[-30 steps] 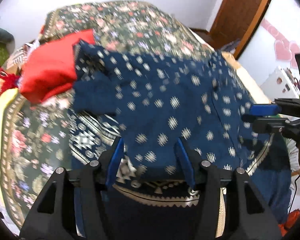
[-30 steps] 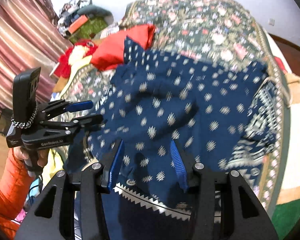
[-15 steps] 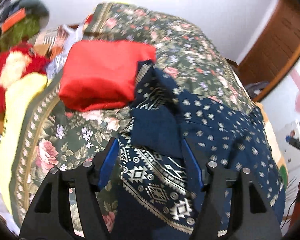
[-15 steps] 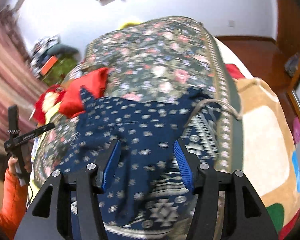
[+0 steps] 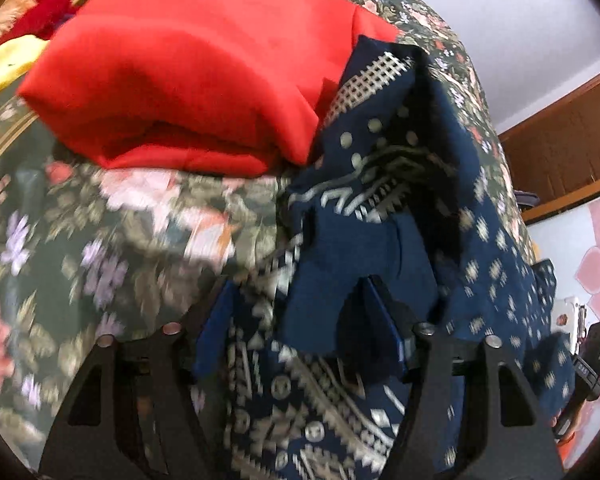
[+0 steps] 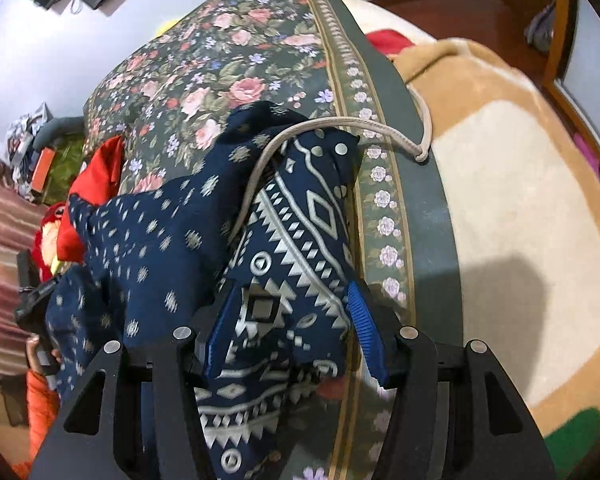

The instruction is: Fold large clothes

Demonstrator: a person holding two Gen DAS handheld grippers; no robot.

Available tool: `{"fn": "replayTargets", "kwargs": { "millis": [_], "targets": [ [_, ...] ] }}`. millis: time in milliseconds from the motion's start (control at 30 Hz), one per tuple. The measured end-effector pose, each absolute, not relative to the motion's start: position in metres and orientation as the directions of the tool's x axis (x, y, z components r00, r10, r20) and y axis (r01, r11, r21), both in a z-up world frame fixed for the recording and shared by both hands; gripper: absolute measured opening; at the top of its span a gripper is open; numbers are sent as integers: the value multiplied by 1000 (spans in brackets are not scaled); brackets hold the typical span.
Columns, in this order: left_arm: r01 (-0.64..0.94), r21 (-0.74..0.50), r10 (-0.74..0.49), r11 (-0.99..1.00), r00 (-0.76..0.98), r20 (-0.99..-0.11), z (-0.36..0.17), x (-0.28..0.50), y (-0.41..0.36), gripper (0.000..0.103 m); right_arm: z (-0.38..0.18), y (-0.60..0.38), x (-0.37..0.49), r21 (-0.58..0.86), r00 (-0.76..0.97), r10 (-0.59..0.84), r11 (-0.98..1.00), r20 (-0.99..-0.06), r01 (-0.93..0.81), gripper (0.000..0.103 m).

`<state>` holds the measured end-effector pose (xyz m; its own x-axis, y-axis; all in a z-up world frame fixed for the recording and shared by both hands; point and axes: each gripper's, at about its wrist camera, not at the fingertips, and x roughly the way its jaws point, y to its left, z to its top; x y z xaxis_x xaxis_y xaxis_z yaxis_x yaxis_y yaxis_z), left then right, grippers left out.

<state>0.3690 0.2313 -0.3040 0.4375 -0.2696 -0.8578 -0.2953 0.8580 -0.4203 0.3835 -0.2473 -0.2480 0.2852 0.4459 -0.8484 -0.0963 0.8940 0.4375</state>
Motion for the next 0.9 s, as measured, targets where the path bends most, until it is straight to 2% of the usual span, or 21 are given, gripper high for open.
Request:
{"fn": "replayTargets", "kwargs": {
  "millis": [33,167,433,500,533,567,600,667,733,900],
  "targets": [
    [-295,-431,-270,853,456,-848,-306,373,233,74,-250,-248,388,442,281,448,893,-848,-90,52],
    [-297,-515,-323,804,509,-798,-315,387,241,76,-267,-252,403,500,243,496,865,-834,-51,52],
    [-231,-589,-410,775,526,-745,-321,407,229,76,-276,-244,419,591,257,577,806,-775,-30,55],
    [-230,-604,-425,763,525,-737,-323,407,228,75,-275,-237,421,572,254,563,819,-786,-47,49],
    [-242,-594,-415,767,519,-747,-323,406,227,66,-273,-235,420,564,251,560,823,-789,-64,37],
    [-253,-580,-401,774,513,-759,-322,405,226,56,-271,-232,419,569,244,571,818,-784,-84,31],
    [-255,-575,-400,778,505,-765,-321,403,223,51,-270,-231,418,579,239,582,810,-777,-91,25],
    [-263,-565,-391,782,499,-774,-317,397,220,28,-266,-231,417,574,246,579,813,-778,-97,20],
    [-268,-523,-354,809,489,-797,-309,390,217,10,-256,-230,414,562,270,571,818,-775,-118,18],
    [-201,-476,-306,856,546,-780,-261,368,203,9,-218,-218,419,523,334,558,830,-760,-196,16]
  ]
}}
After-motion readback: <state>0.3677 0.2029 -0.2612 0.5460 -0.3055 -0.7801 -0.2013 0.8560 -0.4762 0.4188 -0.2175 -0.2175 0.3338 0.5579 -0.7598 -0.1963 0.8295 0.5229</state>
